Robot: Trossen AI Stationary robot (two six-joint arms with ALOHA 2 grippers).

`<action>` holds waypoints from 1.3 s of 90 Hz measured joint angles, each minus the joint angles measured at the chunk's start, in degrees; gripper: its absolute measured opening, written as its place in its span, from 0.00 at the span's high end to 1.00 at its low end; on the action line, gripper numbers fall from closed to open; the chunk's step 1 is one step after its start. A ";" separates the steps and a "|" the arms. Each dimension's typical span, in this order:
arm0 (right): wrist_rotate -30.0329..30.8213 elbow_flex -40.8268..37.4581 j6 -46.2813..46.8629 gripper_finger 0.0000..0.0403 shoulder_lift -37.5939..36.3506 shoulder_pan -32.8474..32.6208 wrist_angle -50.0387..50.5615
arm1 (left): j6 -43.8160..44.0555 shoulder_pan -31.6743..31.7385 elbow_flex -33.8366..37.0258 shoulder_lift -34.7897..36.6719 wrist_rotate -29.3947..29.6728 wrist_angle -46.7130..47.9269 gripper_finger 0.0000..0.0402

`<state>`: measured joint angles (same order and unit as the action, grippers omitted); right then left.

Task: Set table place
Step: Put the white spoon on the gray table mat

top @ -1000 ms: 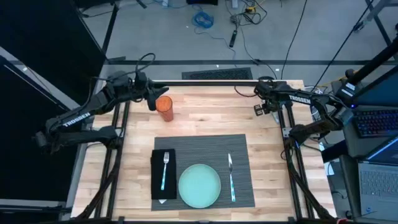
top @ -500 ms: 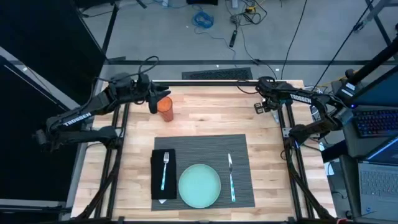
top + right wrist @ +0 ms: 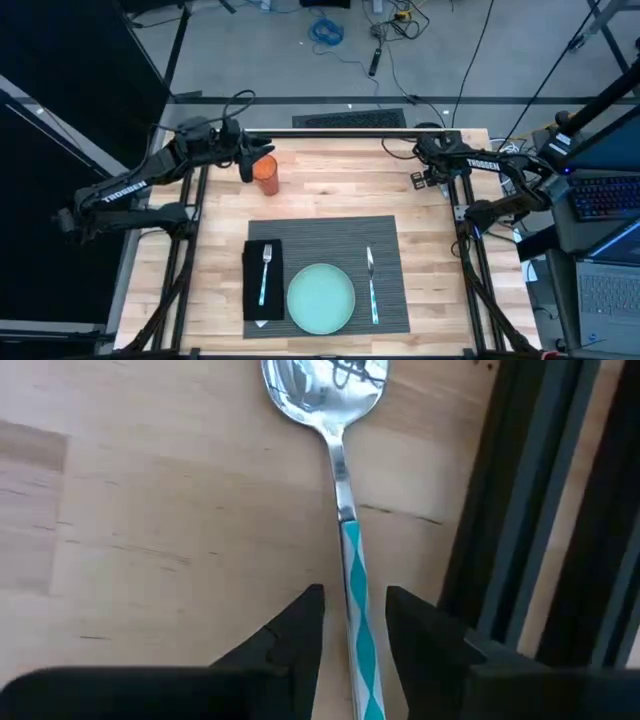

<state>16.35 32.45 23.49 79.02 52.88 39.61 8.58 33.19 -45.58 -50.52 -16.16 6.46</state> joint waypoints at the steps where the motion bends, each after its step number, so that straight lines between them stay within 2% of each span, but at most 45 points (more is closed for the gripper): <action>1: -0.17 0.00 -0.04 0.78 0.00 0.00 -0.01 | 0.00 0.00 0.00 0.00 0.00 0.00 0.74; 20: -2.98 -0.04 -2.10 0.97 0.04 0.04 -1.06 | 0.07 0.00 0.00 0.00 0.00 0.07 0.74; 36: -3.84 0.89 -1.85 0.99 0.05 0.07 -0.62 | 0.07 0.00 0.00 0.00 -0.02 0.11 0.74; 52: -7.95 6.42 -0.05 0.99 -1.39 -1.44 3.90 | 0.03 -0.07 0.00 0.00 -0.07 0.27 0.74; 71: -8.38 12.78 4.67 1.00 -3.21 -6.59 10.03 | -1.30 -0.48 0.00 0.01 -0.25 0.74 0.74; 95: -9.69 20.24 18.48 1.00 -3.19 -22.71 17.39 | -3.96 -0.48 0.00 0.02 -0.26 2.62 0.74; 117: -10.69 23.43 40.20 1.00 -3.26 -42.96 17.35 | -6.72 -0.48 0.00 0.02 -0.27 4.77 0.74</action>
<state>5.66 55.88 63.69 75.77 9.92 56.97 1.86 32.71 -45.58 -50.50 -16.43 11.23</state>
